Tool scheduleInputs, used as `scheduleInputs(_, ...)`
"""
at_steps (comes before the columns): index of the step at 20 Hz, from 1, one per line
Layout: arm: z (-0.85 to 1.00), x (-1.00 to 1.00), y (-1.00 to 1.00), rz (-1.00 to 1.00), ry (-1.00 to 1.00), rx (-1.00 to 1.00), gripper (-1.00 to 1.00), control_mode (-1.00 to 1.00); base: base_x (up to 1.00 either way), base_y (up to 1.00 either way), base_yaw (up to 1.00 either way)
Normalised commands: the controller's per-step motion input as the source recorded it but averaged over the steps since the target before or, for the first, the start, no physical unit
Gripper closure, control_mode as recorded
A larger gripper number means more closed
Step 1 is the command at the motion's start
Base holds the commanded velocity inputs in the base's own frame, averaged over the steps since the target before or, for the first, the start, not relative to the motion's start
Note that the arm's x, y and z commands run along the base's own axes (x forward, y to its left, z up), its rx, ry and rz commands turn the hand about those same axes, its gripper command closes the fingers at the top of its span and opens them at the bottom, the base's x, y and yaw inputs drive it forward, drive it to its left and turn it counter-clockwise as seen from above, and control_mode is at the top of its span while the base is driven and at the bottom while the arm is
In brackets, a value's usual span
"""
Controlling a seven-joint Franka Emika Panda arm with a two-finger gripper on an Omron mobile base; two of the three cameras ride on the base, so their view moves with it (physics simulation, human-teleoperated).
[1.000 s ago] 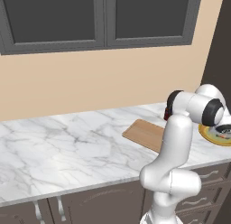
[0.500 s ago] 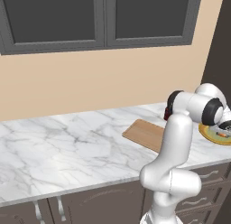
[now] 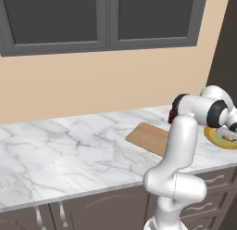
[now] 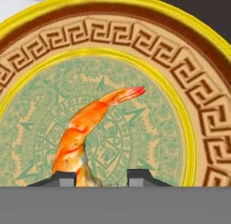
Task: Pick the shrimp from the plate and place it on the cutting board. Then pick the condiment bottle from the cabinet and place it next to the cutting board.
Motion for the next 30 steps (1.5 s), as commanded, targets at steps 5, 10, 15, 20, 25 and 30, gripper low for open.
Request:
scheduleInputs(5, -0.59, 0.2, 0.0, 0.0, 0.07, 0.08, 1.0, -1.0, 0.0, 0.0, 0.0)
scheduleInputs(10, -0.69, 0.26, 0.0, 0.0, 0.06, 0.09, 1.0, -1.0, 0.0, 0.0, 0.0)
scheduleInputs(15, -0.6, 0.26, 0.14, 0.0, 0.06, 0.06, 1.0, -1.0, 0.0, 0.0, 0.0)
scheduleInputs(20, -0.56, 0.1, 0.48, 0.0, 0.01, 0.0, 1.0, -1.0, 0.0, 0.0, 0.0)
scheduleInputs(25, -0.79, 0.03, 0.62, 0.0, 0.0, -0.01, 1.0, -1.0, 0.0, 0.0, 0.0)
scheduleInputs(30, -0.95, 0.0, 0.63, 0.0, 0.0, -0.02, 1.0, -1.0, 0.0, 0.0, 0.0)
